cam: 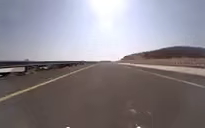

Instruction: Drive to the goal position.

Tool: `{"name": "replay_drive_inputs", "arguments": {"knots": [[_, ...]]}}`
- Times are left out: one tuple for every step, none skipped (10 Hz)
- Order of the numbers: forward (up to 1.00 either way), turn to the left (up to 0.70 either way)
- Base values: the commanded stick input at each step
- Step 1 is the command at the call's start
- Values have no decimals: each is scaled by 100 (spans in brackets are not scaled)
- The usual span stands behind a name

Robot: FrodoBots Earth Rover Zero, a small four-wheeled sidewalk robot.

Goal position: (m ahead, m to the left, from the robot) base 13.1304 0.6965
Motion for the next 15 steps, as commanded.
{"name": "replay_drive_inputs", "arguments": {"knots": [[70,0],[70,0],[70,0],[70,0],[70,0],[70,0],[70,0],[70,0],[70,0],[70,0],[70,0],[70,0],[70,0],[70,0],[70,0]]}}
